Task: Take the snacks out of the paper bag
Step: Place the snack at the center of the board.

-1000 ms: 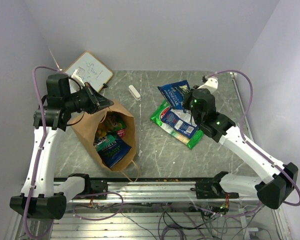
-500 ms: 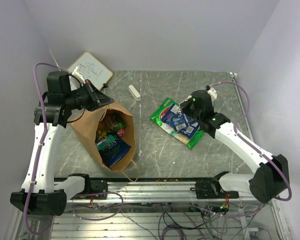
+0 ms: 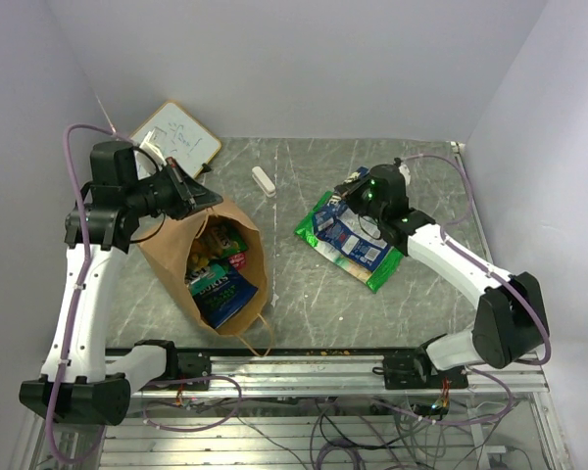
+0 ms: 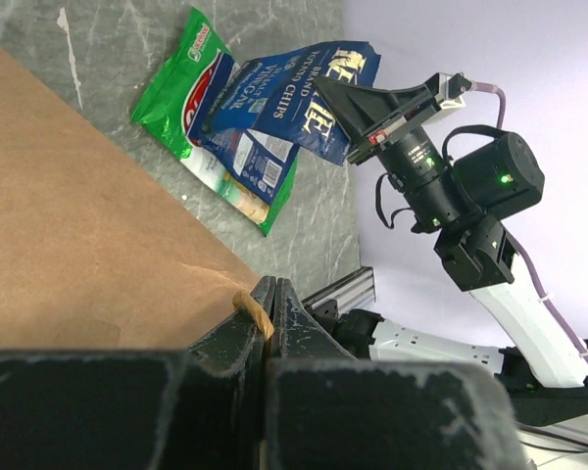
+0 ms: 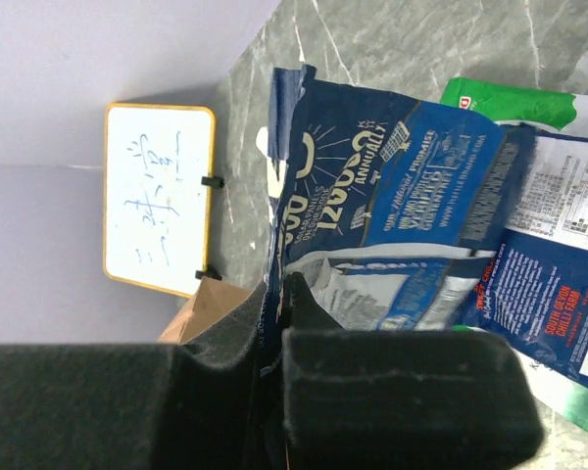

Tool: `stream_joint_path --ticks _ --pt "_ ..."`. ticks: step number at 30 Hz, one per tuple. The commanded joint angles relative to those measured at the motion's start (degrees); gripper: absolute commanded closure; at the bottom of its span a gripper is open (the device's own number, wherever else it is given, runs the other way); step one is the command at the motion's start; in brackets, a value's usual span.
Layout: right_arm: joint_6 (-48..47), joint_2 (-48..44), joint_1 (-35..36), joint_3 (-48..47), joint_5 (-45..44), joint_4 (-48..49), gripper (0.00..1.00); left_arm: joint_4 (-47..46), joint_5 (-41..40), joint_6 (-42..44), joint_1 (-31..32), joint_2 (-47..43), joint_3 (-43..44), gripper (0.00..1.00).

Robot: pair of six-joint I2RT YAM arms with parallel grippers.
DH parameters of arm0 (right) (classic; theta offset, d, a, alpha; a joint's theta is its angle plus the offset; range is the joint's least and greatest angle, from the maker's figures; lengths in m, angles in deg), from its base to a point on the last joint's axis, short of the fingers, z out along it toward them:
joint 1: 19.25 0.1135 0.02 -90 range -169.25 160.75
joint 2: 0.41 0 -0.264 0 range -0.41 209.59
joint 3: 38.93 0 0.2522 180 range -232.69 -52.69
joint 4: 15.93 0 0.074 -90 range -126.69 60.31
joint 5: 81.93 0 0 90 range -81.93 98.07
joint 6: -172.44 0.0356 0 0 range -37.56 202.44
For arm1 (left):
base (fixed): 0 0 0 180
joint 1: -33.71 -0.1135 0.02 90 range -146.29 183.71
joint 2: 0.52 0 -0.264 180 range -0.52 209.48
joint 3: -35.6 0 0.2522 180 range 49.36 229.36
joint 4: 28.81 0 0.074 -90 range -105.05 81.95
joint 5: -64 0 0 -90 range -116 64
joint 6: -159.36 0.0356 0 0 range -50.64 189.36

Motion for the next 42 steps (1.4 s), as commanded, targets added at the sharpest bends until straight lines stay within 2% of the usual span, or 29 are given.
stream_joint_path --ticks 1,8,26,31,35,39,42 --pt "5.6 0.6 -1.5 -0.4 1.3 3.1 1.0 0.0 -1.7 0.0 -0.1 -2.9 0.4 0.93" --pt "6.9 -0.5 -3.2 3.2 4.4 5.0 1.0 0.8 -1.7 -0.5 -0.1 -2.9 0.9 0.93" --pt "1.2 -9.9 -10.6 18.4 2.6 -6.5 1.0 0.1 -1.6 -1.6 -0.1 -4.8 -1.5 0.93" --pt "-1.5 -9.6 -11.3 22.1 1.3 -7.0 0.95 0.6 -1.7 -1.2 -0.1 -4.4 -1.1 0.93" --pt "-3.3 -7.9 -11.4 24.8 1.2 -3.7 0.92 0.9 -1.4 -0.8 -0.1 -4.0 -1.0 0.93" --pt "-6.4 -5.4 -11.6 24.5 0.7 -3.6 0.84 0.7 -1.1 -1.0 -0.1 -3.9 -1.3 0.93" --pt "-10.2 -4.9 -11.6 22.4 0.5 -6.5 0.74 0.8 -0.5 -0.9 -0.1 -4.1 -1.8 0.93"
